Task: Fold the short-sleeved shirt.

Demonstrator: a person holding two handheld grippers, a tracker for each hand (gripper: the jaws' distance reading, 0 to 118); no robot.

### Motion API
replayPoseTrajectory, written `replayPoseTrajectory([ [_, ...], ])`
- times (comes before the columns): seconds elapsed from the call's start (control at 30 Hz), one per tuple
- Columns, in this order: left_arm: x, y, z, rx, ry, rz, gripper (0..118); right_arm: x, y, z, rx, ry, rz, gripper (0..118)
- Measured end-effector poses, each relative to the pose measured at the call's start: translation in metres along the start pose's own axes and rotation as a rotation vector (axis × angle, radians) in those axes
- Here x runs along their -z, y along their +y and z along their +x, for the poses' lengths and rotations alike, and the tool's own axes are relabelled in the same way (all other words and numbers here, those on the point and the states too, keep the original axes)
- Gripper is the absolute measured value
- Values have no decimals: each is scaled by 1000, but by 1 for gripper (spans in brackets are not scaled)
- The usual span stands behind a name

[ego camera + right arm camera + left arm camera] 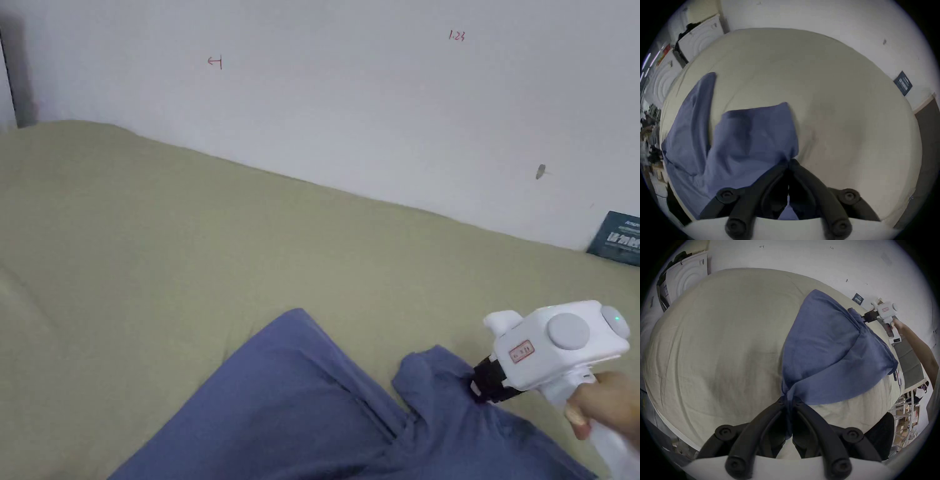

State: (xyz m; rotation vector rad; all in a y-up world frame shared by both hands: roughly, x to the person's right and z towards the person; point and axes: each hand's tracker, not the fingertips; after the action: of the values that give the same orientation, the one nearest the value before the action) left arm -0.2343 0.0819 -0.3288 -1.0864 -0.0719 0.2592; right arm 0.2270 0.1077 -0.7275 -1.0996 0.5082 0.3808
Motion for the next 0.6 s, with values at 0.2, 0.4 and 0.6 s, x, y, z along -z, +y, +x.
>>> replayPoseTrajectory([
  [0.2,-7,-3,6,-13,6,23,6,-51,-13,-3,77,-51,113,0],
  [0.4,-43,21,14,-5,-35,114,6,-144,-15,-11,112,-123,246,0],
  [0.6,-91,99,34,99,-42,244,6,-244,-8,1,186,-225,427,0],
])
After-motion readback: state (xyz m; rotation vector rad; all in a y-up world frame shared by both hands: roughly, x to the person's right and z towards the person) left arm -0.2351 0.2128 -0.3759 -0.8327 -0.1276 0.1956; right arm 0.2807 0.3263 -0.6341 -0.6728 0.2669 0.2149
